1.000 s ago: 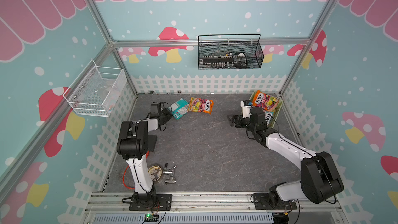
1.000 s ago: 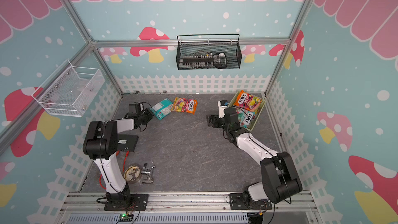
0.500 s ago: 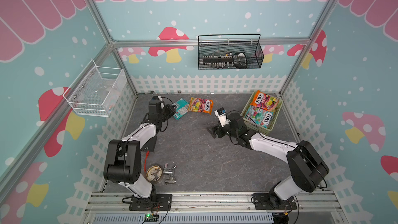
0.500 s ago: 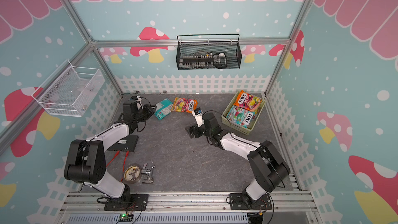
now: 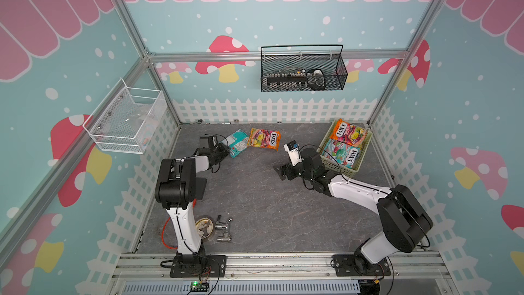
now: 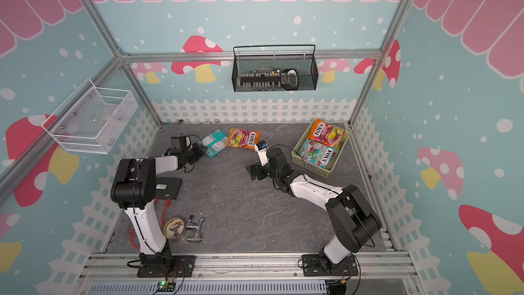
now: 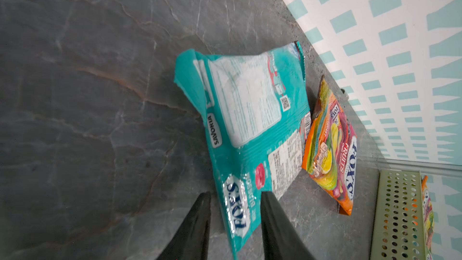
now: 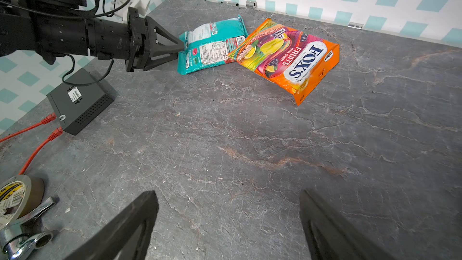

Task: Put the candies in the basket
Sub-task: Pick up the candy at the center of the board.

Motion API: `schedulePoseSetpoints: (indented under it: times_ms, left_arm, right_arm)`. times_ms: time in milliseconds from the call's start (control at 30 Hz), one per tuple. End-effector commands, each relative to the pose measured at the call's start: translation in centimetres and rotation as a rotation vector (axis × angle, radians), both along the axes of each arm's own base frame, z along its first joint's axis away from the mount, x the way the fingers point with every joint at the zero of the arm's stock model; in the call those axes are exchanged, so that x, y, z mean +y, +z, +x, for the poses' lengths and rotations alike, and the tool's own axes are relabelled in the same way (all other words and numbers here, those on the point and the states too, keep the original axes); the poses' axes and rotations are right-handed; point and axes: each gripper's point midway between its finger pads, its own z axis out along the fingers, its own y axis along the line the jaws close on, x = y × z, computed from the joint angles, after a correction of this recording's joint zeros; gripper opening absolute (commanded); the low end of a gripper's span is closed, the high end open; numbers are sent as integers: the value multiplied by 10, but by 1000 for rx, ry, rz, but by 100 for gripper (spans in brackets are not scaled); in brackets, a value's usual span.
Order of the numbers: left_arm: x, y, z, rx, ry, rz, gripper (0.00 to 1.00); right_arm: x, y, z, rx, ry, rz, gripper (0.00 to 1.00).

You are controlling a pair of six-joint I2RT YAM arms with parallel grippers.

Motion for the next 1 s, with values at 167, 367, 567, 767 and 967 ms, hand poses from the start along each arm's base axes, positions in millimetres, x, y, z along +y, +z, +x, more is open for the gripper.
schedulePoseSetpoints:
  times_ms: [167,367,567,767,967]
  left_arm:
    - [14,-21,26,9,32,35,33]
    - [9,-16,29,-18,26,-4,0]
    - [-16,29,4,-66,-39,-125,0]
    - [-61,75,-47,-54,-115,-193,0]
    - [-106,102,-89,-30,-161,-226,0]
  right_arm:
    - [9,13,14,-36,-1,12,94]
    - [11,6,18,-36,2,2,93]
    - [20,-7,17,-33,37,-17,93]
    - [49,-11,5,-40,102,-72,93]
    - [90,-1,-13,-146,185,-116,93]
